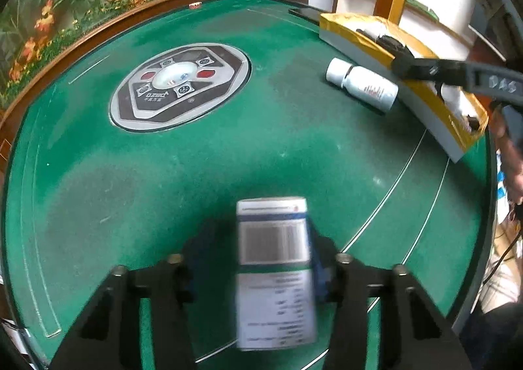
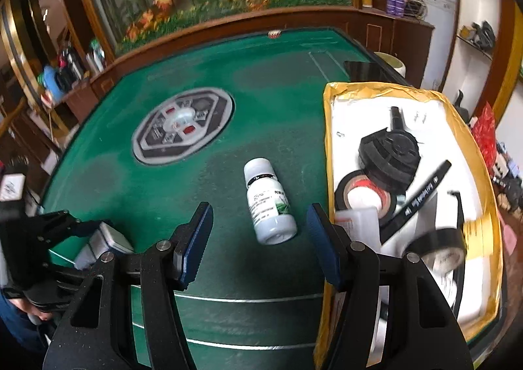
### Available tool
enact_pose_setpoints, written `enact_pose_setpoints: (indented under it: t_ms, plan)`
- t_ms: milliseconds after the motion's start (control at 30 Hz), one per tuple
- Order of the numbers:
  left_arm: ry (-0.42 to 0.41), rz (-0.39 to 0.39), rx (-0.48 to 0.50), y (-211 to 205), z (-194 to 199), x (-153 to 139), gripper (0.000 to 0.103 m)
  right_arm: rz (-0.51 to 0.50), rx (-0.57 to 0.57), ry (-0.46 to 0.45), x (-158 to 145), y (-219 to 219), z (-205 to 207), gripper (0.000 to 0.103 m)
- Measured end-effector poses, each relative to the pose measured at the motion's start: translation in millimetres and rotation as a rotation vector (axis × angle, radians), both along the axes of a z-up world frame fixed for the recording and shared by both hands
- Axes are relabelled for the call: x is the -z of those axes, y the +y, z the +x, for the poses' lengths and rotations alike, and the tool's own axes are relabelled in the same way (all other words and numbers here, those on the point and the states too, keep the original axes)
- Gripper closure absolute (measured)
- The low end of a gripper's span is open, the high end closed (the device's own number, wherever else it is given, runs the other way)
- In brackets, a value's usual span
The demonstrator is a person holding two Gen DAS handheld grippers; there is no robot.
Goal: Organize rigid objects
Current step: 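Grasp the white-blue medicine box with the left tool while the right grasps a white bottle, then carry the medicine box and white bottle over the tray with both tools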
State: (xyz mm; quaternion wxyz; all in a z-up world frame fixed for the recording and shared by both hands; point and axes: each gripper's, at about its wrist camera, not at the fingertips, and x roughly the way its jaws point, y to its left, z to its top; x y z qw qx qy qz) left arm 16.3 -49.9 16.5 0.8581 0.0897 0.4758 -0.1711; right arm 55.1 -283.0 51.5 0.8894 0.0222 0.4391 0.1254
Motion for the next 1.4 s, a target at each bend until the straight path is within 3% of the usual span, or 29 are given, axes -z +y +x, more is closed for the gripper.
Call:
enact_pose_setpoints:
  t_ms: [200,367,467,733,1100,1400]
  plan:
    - [-0.034,-0.01,0.004,0.2,0.1,0.1,0.068,-0.069,-0.047,0.032,9.0,12.3,25.7,0.047]
    - [-0.046,-0.021,0.003,4.4,1.5,0.7,0.068,-0.121,-0.069,0.104,29.4,22.0,37.2,0.07]
    - [-0.056,-0.028,-0.009,6.1,1.8,0.5,0.069,-0.133,-0.065,0.077,31.8,26.1,27.7,0.07]
    - [-0.078,-0.081,-0.017,11.1,1.8,-5.3,0.069,0.07,-0.098,0.03,20.8,33.6,-20.6,0.07]
    - [-0.084,-0.134,0.0,-3.3,3.8,-22.3,0.069,0.127,-0.081,0.001,10.2,23.8,-39.4,0.07]
    - [-0.115,-0.171,0.079,-55.2,13.1,-50.6,0.069,0.186,0.008,-0.054,-7.8,-20.4,-44.9,0.07]
